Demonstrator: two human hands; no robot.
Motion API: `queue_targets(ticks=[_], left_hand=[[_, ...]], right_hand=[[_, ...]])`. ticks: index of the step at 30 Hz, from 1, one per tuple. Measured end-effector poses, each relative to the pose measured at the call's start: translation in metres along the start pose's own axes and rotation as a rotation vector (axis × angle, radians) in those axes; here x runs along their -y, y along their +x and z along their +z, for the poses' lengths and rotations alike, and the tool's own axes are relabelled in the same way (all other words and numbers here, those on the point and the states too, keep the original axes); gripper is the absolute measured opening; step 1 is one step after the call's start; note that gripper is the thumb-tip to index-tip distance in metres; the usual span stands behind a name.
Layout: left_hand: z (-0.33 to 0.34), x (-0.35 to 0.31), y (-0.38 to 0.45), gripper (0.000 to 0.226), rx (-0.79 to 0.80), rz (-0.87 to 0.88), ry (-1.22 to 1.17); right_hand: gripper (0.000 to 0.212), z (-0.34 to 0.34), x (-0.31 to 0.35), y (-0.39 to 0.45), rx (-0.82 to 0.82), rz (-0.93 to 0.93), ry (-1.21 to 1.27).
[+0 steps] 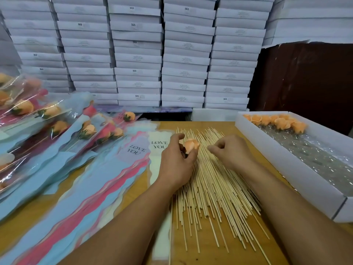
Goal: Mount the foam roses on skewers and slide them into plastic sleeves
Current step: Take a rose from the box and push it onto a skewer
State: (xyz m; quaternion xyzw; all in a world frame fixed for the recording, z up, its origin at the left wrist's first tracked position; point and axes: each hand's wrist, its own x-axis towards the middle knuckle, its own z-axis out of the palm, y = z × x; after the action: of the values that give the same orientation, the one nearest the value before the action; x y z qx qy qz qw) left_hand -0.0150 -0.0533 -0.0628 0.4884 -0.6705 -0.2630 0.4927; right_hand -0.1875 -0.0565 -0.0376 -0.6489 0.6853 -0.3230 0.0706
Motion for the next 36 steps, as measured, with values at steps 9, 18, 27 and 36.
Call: queue_targets(ticks=[9,18,27,36], left_hand=[[-0.004,-0.003,0.002,0.045,-0.065,0.025,-0.088],[-0.007,-0.005,0.007,0.017,-0.098,-0.098,-0.330],[-0.016,-0.015,0.011,0.020,-0.130,-0.274,-0.685],[-0.039,-0.028,0.016,0.017,-0.079,-0.524,-1.420]], right_hand=[[0.039,0.029,0.019,0.005,0.049,0.047,-0.361],[0.032,0.029,0.012,0.012,0.087,0.205,-0.110],[0.013,-0.001,0.019,0.001,0.264,0.334,0.683],[0.023,-0.020,0.051,-0.035,0.363,-0.055,0.764]])
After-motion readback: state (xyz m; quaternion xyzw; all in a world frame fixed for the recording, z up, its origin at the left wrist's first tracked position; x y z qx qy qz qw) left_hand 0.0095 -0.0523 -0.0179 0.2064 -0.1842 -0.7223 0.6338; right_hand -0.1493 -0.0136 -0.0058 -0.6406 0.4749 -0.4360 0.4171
